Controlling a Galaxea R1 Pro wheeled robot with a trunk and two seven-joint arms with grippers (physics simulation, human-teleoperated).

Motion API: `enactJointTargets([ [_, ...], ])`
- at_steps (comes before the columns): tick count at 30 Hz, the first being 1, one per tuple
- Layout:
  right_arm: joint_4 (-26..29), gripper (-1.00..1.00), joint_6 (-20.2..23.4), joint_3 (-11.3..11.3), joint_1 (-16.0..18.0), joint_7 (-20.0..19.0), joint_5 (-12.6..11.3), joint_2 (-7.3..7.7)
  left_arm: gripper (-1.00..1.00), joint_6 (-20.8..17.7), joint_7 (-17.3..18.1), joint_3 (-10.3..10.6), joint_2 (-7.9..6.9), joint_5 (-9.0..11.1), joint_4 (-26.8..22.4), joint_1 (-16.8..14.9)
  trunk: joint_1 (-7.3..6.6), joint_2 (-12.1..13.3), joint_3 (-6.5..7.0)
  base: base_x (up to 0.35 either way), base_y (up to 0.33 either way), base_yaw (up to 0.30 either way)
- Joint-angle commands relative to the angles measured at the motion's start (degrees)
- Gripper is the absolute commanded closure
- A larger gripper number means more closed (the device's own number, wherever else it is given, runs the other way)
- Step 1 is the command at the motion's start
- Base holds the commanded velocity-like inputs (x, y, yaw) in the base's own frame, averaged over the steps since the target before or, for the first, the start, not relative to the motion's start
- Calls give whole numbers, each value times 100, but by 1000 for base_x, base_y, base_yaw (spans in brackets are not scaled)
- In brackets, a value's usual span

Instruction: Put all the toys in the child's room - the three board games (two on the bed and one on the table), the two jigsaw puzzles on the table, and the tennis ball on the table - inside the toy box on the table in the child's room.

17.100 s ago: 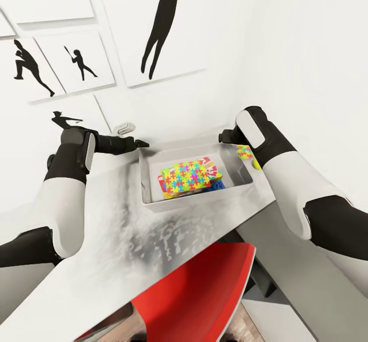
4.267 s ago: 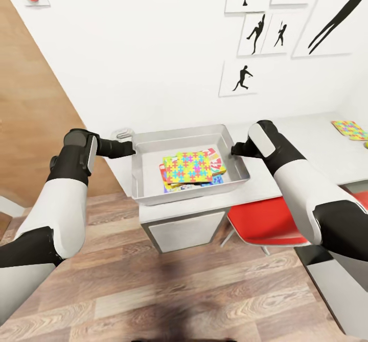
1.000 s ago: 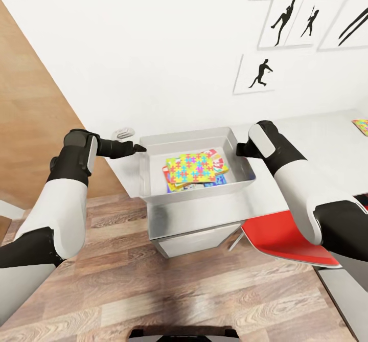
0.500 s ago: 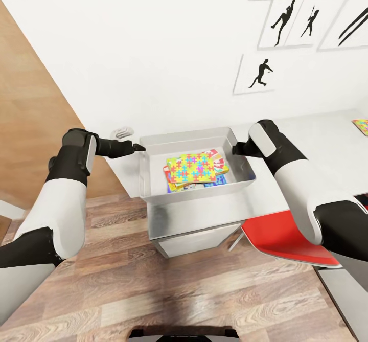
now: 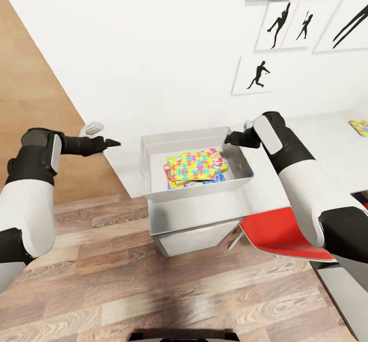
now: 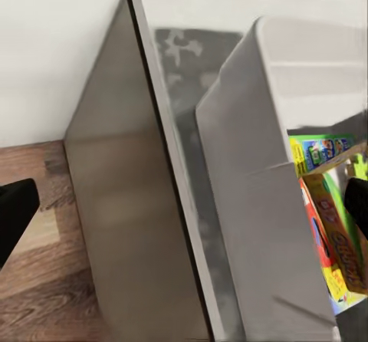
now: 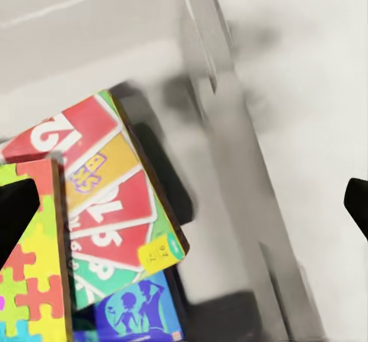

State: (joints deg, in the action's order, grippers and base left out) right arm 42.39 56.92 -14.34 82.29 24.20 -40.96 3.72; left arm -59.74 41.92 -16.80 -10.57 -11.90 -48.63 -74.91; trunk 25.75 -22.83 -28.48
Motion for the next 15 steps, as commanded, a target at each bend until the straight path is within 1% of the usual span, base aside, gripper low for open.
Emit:
enactJointTargets([
  [1,91,-100,49,-23,-14,45,-59,11,-100,-26,178,-12,-87,-32,-4,-6,3,-9,0,-25,0,0],
  [5,430,-100,207,72,-126,27,-64,36,-100,-26,659,-1,-428,17,-5,-6,3,-9,36,-15,0,0],
  [6,618,-100,262,170,-198,22,-69,70,-100,-26,881,3,-591,28,-6,-4,3,-9,45,-7,0,0],
  [8,809,-100,300,304,-280,20,-76,119,-100,-26,1087,7,-749,35,-6,2,3,-9,63,-5,0,0],
  [9,994,-100,308,471,-363,16,-93,184,-100,-26,1289,8,-904,43,-6,7,3,-9,72,-3,0,0],
  [12,1249,-100,308,746,-499,11,-150,319,-100,-26,1614,9,-1150,49,-2,17,3,-9,100,-2,0,0],
  [13,1413,-100,308,914,-598,4,-232,429,-100,-26,1855,12,-1324,50,3,23,3,-9,109,0,0,0],
  [15,1594,-100,308,1050,-721,-11,-372,553,-100,-26,2118,15,-1506,49,7,40,3,-9,127,0,0,0],
])
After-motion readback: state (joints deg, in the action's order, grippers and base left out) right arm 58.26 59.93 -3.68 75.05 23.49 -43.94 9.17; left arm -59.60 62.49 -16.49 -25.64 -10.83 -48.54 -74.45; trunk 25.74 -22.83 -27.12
